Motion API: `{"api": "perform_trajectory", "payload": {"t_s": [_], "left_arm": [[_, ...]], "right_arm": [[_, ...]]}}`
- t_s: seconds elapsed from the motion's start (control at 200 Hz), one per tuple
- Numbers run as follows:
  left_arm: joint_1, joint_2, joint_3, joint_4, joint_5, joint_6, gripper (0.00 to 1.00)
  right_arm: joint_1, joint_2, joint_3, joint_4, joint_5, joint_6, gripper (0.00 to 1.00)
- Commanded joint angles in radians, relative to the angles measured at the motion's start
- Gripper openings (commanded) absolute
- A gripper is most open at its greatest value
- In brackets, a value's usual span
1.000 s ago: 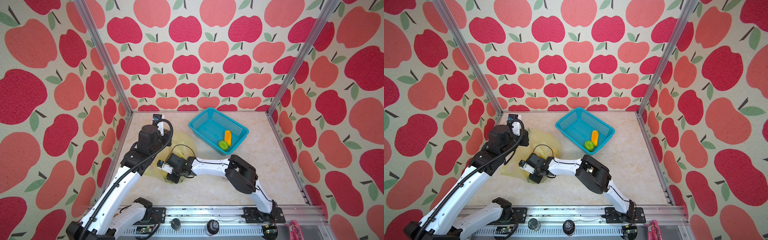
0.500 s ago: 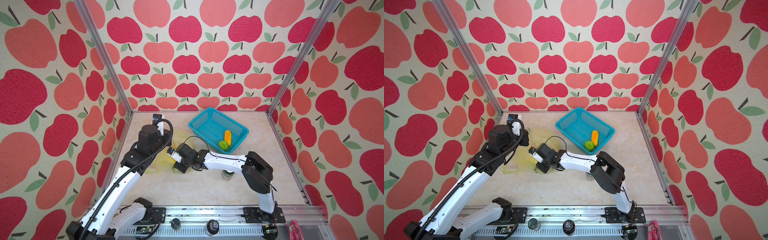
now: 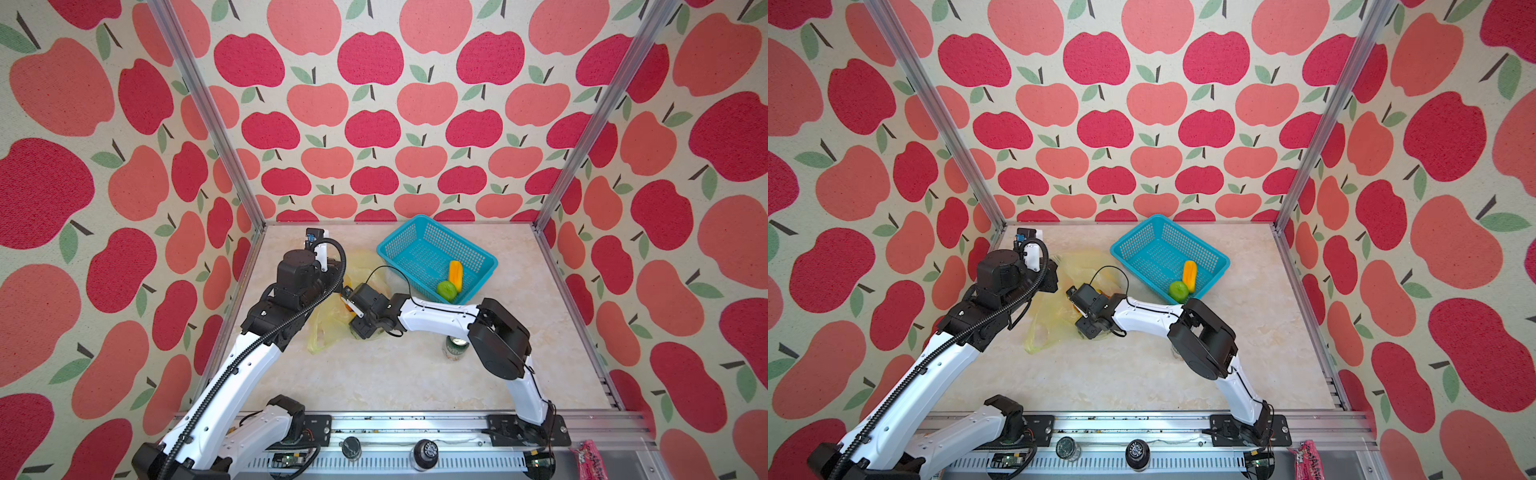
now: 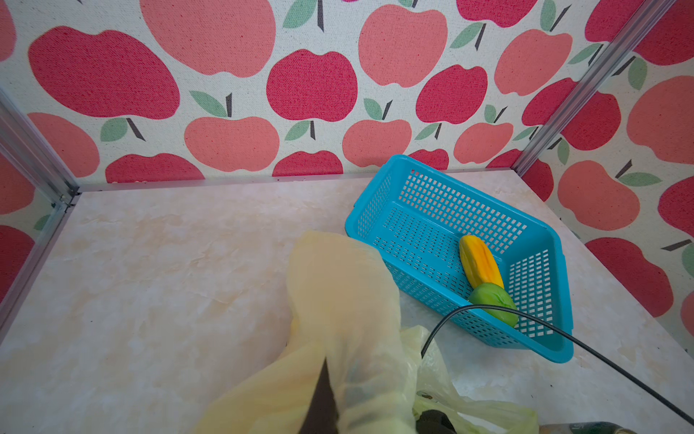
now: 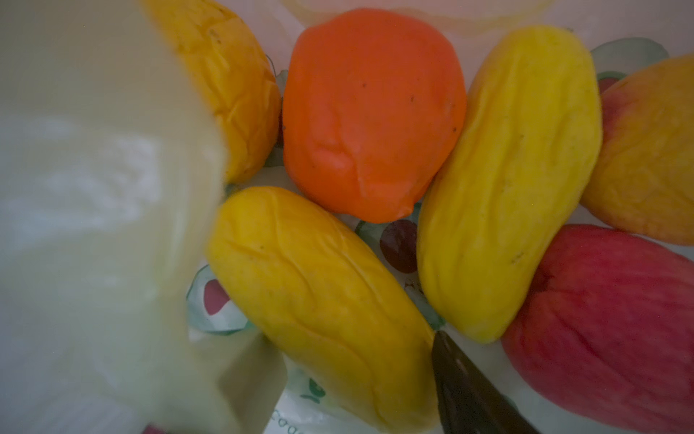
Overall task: Untie the knot of the plastic bag and take out the fruit
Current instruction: 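Push the right gripper into the bag past the bag wall, then position the right gripper over another elongated yellow fruit in the bag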
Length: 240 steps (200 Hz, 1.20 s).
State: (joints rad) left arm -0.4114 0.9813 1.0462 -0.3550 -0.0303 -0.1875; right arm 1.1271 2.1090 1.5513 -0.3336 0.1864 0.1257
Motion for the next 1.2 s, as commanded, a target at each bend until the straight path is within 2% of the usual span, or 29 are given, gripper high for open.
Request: {"api": "perform_trajectory", "payload": {"t_s": [0.0, 0.06, 0.145, 0.295, 0.4, 0.455, 0.51, 0.565, 0.695, 0.87, 1.096, 1.196], "left_arm": [[-0.004, -0.016, 0.000, 0.021, -0.011, 0.013, 0.00], [-0.004, -0.014, 0.000, 0.020, -0.011, 0.013, 0.00], [-0.004, -0.014, 0.000, 0.020, -0.010, 0.013, 0.00], [-0.004, -0.013, 0.002, 0.019, -0.011, 0.013, 0.00], [-0.004, -0.012, 0.002, 0.019, -0.011, 0.013, 0.00], [-0.004, -0.013, 0.003, 0.020, -0.011, 0.013, 0.00], [-0.004, -0.014, 0.002, 0.018, -0.012, 0.013, 0.00], [-0.004, -0.015, 0.002, 0.018, -0.011, 0.012, 0.00], [-0.004, -0.018, 0.001, 0.018, -0.011, 0.011, 0.00], [-0.004, -0.019, 0.001, 0.019, -0.010, 0.013, 0.00], [-0.004, -0.022, 0.000, 0.018, -0.010, 0.011, 0.00], [-0.004, -0.022, 0.001, 0.020, -0.008, 0.010, 0.00]], "right_arm": [[-0.001, -0.067, -0.051, 0.030, 0.002, 0.011, 0.69], [-0.004, -0.095, -0.080, 0.057, -0.017, 0.009, 0.63], [-0.005, -0.144, -0.129, 0.109, -0.068, 0.006, 0.60], [-0.012, -0.249, -0.239, 0.225, -0.150, 0.006, 0.66], [-0.016, -0.288, -0.290, 0.276, -0.115, 0.012, 0.69], [-0.019, -0.274, -0.279, 0.256, -0.060, 0.018, 0.64], [-0.024, -0.233, -0.235, 0.200, -0.006, 0.033, 0.54], [-0.034, -0.183, -0.184, 0.145, -0.008, 0.048, 0.47], [-0.037, -0.081, -0.083, 0.063, -0.066, 0.063, 0.45], [-0.027, -0.007, 0.001, 0.005, -0.172, 0.055, 0.53], [-0.002, 0.029, 0.037, -0.018, -0.195, 0.028, 0.71], [0.001, 0.061, 0.071, -0.050, -0.190, 0.022, 0.74]]}}
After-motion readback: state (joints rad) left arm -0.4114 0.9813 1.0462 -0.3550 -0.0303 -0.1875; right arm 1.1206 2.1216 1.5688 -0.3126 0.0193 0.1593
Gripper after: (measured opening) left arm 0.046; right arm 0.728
